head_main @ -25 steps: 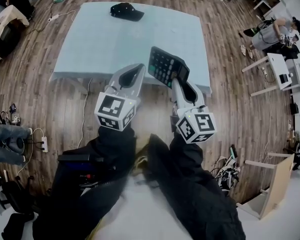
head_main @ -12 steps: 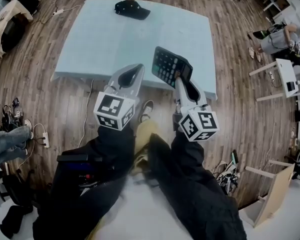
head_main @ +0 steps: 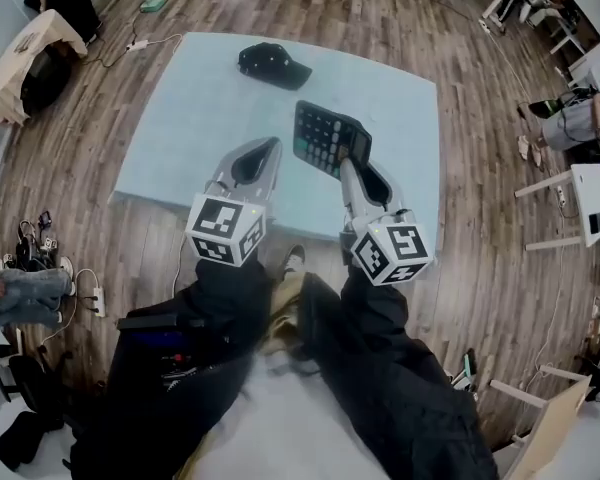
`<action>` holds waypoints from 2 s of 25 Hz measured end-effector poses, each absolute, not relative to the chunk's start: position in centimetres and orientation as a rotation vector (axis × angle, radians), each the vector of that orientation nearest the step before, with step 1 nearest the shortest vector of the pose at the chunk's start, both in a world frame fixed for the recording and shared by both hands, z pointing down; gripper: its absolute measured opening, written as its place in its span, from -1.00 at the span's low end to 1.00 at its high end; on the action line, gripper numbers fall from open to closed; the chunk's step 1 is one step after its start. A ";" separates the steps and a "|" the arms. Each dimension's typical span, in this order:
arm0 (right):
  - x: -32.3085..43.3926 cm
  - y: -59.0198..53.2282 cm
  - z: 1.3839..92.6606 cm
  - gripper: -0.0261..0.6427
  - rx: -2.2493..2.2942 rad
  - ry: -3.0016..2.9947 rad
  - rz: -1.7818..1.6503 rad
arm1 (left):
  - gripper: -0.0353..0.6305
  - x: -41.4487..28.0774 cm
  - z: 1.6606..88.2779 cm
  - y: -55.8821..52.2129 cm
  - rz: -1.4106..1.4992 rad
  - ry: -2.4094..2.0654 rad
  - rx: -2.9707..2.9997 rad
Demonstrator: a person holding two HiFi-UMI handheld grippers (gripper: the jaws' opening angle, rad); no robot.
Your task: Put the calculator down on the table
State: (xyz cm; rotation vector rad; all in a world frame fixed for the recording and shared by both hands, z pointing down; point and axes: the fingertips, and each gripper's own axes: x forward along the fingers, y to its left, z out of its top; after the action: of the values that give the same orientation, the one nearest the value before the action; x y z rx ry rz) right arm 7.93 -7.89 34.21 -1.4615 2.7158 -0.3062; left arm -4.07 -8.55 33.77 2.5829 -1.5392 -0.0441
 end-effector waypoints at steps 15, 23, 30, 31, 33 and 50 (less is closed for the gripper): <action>10.8 -18.8 37.2 -0.72 -1.490 2.692 -0.461 | -0.89 -2.5 36.6 -19.5 0.041 -1.526 2.510; 11.6 -19.9 38.5 -0.72 -1.600 2.624 -0.555 | -0.89 -1.9 37.5 -22.1 0.046 -1.425 2.533; 10.4 -20.3 41.6 -0.72 -1.582 2.597 -0.712 | -0.89 -3.5 40.3 -22.3 0.107 -1.421 2.473; 10.3 -20.3 42.2 -0.72 -1.580 2.598 -0.736 | -0.89 -3.6 40.8 -22.3 0.116 -1.422 2.462; 10.1 -20.3 43.3 -0.72 -1.578 2.597 -0.778 | -0.89 -3.7 41.7 -22.2 0.133 -1.419 2.445; 7.9 -19.2 50.6 -0.71 -1.558 2.580 -1.089 | -0.89 -3.7 49.3 -21.2 0.272 -1.314 2.321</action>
State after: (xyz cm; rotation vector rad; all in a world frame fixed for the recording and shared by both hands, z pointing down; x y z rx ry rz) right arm 7.89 -19.22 50.56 -1.5584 2.5797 -1.0886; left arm -3.67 -21.17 49.30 2.3209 -1.3143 0.2715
